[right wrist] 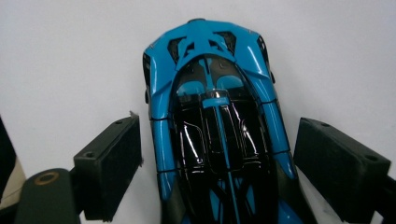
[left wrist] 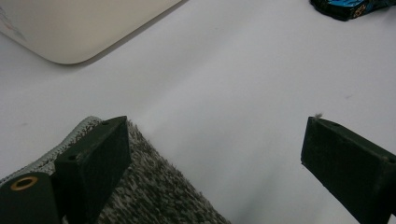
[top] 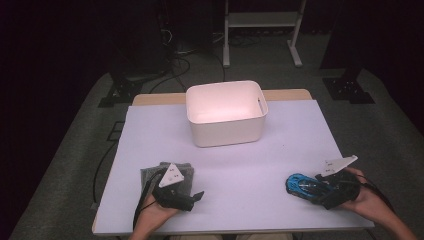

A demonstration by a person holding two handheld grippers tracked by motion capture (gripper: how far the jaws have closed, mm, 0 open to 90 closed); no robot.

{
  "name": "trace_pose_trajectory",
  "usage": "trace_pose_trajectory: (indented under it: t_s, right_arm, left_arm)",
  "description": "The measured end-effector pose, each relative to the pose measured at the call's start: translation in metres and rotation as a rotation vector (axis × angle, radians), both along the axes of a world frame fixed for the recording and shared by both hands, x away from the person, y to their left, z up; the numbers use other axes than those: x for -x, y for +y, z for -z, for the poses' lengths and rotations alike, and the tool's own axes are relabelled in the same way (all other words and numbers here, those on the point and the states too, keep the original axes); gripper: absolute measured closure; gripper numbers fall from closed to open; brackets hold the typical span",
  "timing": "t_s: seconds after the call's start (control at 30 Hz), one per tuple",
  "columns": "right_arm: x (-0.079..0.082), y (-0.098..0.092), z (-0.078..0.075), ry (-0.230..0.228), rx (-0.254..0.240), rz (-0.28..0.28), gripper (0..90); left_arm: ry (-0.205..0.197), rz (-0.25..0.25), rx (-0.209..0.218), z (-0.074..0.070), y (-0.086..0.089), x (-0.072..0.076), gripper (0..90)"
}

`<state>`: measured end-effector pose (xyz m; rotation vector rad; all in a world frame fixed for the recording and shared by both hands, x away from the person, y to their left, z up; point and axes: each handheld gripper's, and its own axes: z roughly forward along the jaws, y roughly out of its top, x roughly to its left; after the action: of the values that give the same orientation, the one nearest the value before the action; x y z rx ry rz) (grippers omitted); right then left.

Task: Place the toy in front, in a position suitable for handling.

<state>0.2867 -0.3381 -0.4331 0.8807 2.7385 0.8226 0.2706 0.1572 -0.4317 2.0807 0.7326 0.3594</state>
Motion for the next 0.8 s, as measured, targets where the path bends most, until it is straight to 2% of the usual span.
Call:
trace_pose_trajectory:
  t_s: [0.63,0.8]
  right_arm:
    - [-0.0057,0.009,0.0085,0.017,0.055,-0.027,14.7]
    - [-0.0057,0.0103,0.0085,0.009,0.072,-0.029,16.4]
  left_arm:
    - [0.011,0.007,-0.007,0.0008,0.0006,-0.0007,7.8]
    - [0.013,0.009,-0.011,0.0011,0.0008,-0.001,7.8]
